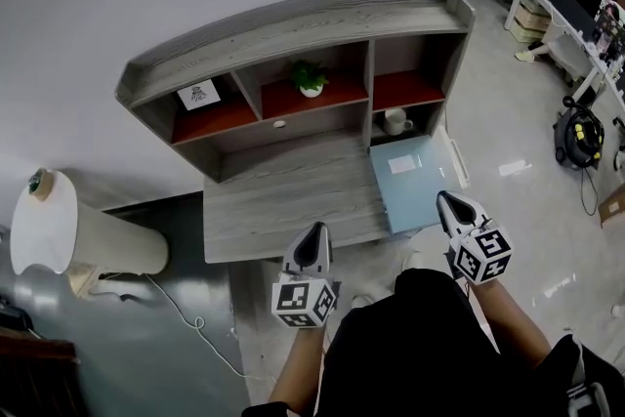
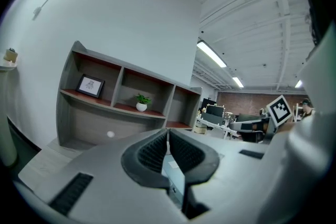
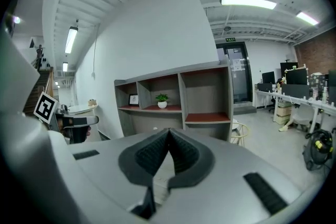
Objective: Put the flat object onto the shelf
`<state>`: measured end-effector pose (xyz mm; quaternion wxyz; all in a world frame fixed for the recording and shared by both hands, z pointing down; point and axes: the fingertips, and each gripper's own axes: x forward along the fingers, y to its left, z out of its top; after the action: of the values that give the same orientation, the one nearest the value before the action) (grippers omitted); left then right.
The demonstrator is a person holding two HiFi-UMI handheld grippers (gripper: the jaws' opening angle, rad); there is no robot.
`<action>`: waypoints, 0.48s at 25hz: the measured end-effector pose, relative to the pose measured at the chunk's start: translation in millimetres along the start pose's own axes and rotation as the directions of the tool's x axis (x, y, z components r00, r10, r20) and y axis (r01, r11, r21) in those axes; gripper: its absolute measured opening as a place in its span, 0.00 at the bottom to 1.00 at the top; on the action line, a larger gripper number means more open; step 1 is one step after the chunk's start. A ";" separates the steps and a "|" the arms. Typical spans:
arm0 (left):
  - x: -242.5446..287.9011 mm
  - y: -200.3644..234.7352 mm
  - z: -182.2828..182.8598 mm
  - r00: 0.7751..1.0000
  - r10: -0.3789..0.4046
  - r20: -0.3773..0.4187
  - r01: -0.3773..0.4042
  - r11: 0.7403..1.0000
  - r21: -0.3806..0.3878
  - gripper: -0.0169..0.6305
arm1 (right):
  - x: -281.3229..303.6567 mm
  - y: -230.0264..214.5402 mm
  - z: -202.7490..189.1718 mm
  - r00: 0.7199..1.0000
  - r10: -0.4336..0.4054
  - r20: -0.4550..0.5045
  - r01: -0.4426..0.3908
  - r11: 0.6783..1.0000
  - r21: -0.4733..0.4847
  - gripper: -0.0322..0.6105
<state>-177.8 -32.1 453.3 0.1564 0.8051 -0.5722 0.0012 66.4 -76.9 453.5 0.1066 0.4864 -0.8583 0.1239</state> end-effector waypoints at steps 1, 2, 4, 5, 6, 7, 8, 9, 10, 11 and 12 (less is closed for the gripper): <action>-2.0 1.7 0.3 1.000 0.002 0.000 -0.002 1.000 0.003 0.06 | -2.2 -0.2 0.2 1.000 -0.010 0.003 0.010 1.000 -0.004 0.05; -3.5 3.2 0.9 1.000 0.003 0.000 -0.003 1.000 0.006 0.06 | -4.1 -0.8 0.5 1.000 -0.019 0.006 0.020 1.000 -0.007 0.05; -5.0 5.7 2.2 1.000 0.005 0.002 -0.005 1.000 0.017 0.06 | -6.9 -2.2 1.1 0.999 -0.037 0.014 0.037 0.999 -0.014 0.05; -5.0 6.8 2.7 1.000 0.005 0.003 -0.005 1.000 0.023 0.06 | -7.4 -2.2 1.1 0.999 -0.043 0.019 0.043 0.999 -0.018 0.05; -4.8 7.8 2.9 1.000 0.005 0.004 -0.005 1.000 0.026 0.06 | -7.3 -1.7 0.7 0.999 -0.047 0.021 0.047 0.999 -0.022 0.05; -4.5 8.3 2.8 1.000 0.004 0.003 -0.005 1.000 0.028 0.06 | -7.1 -0.6 -0.1 0.999 -0.049 0.022 0.050 0.998 -0.024 0.05; -4.5 8.2 2.5 1.000 0.003 0.002 -0.003 1.000 0.029 0.06 | -7.0 0.7 -1.1 0.999 -0.051 0.020 0.051 0.998 -0.024 0.05; -4.9 7.5 2.1 1.000 0.001 0.000 -0.001 1.000 0.030 0.06 | -7.4 2.1 -2.2 0.998 -0.052 0.017 0.052 0.998 -0.025 0.05; -5.4 6.5 1.7 1.000 0.001 -0.002 -0.001 0.999 0.032 0.06 | -7.9 3.5 -2.9 0.998 -0.053 0.016 0.054 0.998 -0.026 0.05; -5.8 5.7 1.4 1.000 0.000 -0.004 0.000 0.999 0.034 0.06 | -8.2 4.7 -3.4 0.998 -0.054 0.014 0.055 0.998 -0.030 0.05; -6.1 5.2 1.1 1.000 0.001 -0.005 0.000 0.999 0.035 0.06 | -8.2 5.7 -3.7 0.998 -0.055 0.014 0.055 0.998 -0.034 0.05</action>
<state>-184.9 -28.3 452.5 0.1437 0.8076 -0.5719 0.0135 65.9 -66.3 453.9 0.1128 0.5088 -0.8472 0.1031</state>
